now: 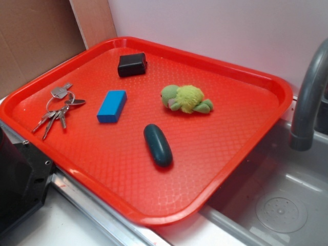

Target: Grab the plastic pickle.

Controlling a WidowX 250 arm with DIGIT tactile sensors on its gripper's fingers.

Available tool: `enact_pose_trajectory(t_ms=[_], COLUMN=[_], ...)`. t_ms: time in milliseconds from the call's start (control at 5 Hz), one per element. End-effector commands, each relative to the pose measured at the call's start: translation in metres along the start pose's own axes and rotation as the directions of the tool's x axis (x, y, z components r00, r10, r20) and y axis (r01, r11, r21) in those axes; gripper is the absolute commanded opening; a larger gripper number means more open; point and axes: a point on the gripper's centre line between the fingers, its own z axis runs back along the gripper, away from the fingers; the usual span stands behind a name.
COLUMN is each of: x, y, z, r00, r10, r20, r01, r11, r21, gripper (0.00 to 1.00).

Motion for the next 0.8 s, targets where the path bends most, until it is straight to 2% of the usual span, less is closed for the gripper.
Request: enact_pose_trajectory(t_ms=[0,200,400,600], x=[0.000,-0.001,-0.001,-0.001], y=[0.000,-0.047,-0.068,-0.084], z=[0.000,0.000,-0.002,-0.004], r00=[1.000,0.991,0.984,0.969], r10=[0.000,-0.135,-0.180,-0.247], r20=[0.000,-0.015,-0.019,-0.020], r01=[0.000,0.134,0.176,0.242], r11=[1.000,0.989,0.976,0.961], r21=[0.000,-0.067,-0.127,-0.137], gripper=[1.00,1.00,1.00,1.00])
